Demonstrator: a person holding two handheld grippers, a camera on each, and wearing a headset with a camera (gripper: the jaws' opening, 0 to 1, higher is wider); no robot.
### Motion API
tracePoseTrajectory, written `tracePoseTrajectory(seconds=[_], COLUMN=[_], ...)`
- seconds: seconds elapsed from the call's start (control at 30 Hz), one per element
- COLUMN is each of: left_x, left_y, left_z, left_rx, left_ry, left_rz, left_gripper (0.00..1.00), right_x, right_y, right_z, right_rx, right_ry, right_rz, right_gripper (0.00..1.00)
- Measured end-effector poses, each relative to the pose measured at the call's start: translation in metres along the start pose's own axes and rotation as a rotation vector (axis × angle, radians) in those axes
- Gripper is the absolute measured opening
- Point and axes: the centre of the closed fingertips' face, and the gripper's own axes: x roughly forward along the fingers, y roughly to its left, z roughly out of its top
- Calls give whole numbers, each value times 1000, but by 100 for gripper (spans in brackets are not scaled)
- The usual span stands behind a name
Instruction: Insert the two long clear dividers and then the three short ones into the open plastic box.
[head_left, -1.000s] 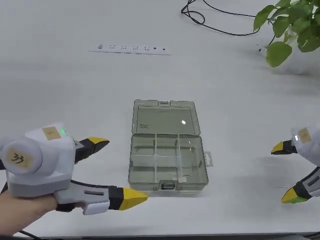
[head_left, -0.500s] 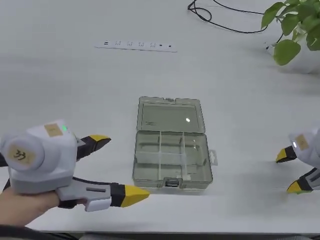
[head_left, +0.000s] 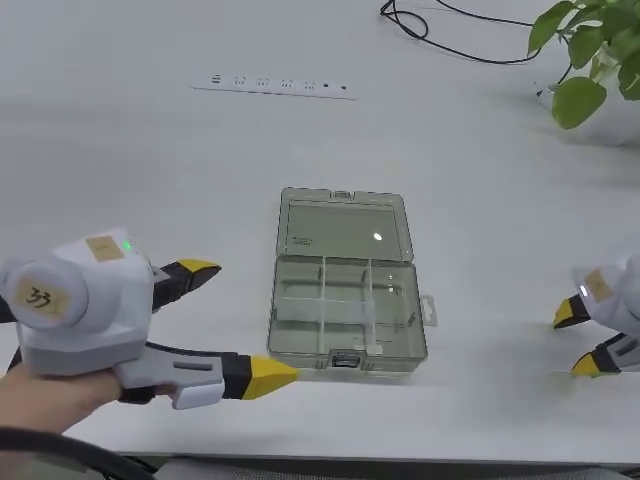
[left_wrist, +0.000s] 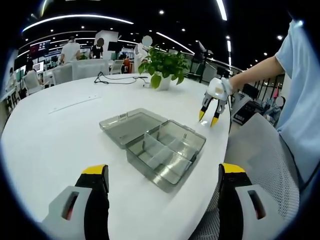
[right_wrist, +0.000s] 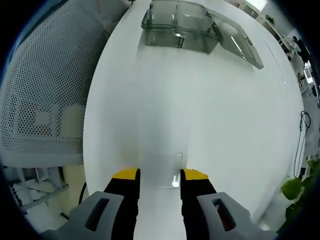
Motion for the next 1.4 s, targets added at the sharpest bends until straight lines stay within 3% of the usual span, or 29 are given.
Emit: tracePoseTrajectory(seconds=[0.27,0.5,0.67,0.73,0.93,1.17,1.3,1.4], left_x=[-2,-2,2,3,7,14,23,29], left_y=[-1,-1,-2,5,13,4,-4,-11], left_z=[0,1,3,2,2,19,27,35], left_rx=[-11,-24,-43,-95,-161,-231,-256,-312], left_ry=[-16,-30,-41,-38,-27,-50,-44,-59], left_rz=[8,19,19,47,69,41,10,-17], left_gripper=[92,91,88,84,81,74,69,67], right_x=[-1,-7,-14,-18,-32,-57,-68,-77], right_y=[2,-1,-8,-12,-23,-32,-36,-36], right_z=[2,22,41,48,75,114,135,154], right_rx=[36,62,46,35,36,-3,-33,-64], right_ry=[-1,-54,-102,-123,-190,-252,-276,-313], right_rz=[-4,-28,-61,-83,-147,-225,-243,-254], right_gripper=[32,32,32,32,32,32,32,32])
